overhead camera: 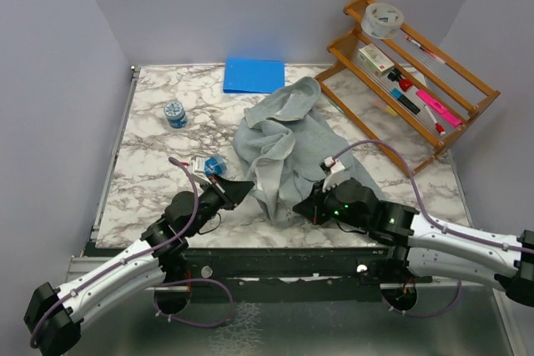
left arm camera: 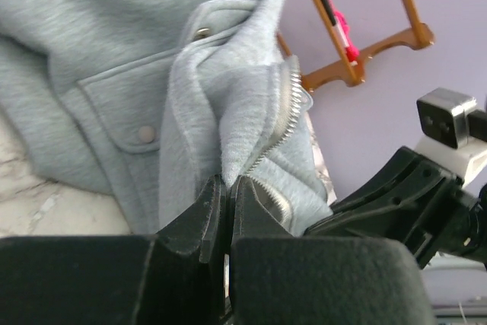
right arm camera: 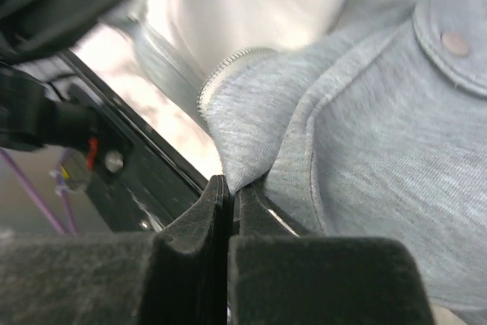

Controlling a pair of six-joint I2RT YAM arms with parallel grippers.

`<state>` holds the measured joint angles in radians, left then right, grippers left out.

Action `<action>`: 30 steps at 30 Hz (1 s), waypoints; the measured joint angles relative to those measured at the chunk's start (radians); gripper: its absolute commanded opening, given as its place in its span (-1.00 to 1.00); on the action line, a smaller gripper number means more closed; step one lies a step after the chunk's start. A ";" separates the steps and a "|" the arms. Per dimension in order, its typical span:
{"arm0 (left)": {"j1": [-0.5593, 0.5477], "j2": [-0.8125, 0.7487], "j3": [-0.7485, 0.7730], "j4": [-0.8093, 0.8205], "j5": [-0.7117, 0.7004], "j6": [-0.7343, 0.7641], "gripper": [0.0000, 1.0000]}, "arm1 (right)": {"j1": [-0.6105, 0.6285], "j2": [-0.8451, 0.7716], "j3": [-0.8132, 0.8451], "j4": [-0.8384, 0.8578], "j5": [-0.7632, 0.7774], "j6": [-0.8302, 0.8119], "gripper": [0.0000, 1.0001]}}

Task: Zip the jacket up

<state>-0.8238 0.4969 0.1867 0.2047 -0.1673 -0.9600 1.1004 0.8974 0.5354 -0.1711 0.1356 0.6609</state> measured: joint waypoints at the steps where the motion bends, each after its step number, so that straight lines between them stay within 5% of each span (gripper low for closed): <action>1: 0.000 0.000 -0.001 0.022 0.010 0.010 -1.00 | 0.000 -0.039 -0.009 0.032 0.002 0.000 -0.99; 11: 0.000 0.014 -0.001 0.238 0.110 0.196 -1.00 | 0.000 -0.183 -0.146 0.287 0.031 0.009 -1.00; 30: -0.006 0.301 0.019 0.315 0.212 0.255 -1.00 | 0.000 -0.018 -0.149 0.494 0.056 0.034 -0.99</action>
<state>-0.8299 0.7982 0.2062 0.5201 0.0444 -0.7052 1.1004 0.8791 0.3862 0.3229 0.1913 0.6945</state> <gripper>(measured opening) 0.030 0.027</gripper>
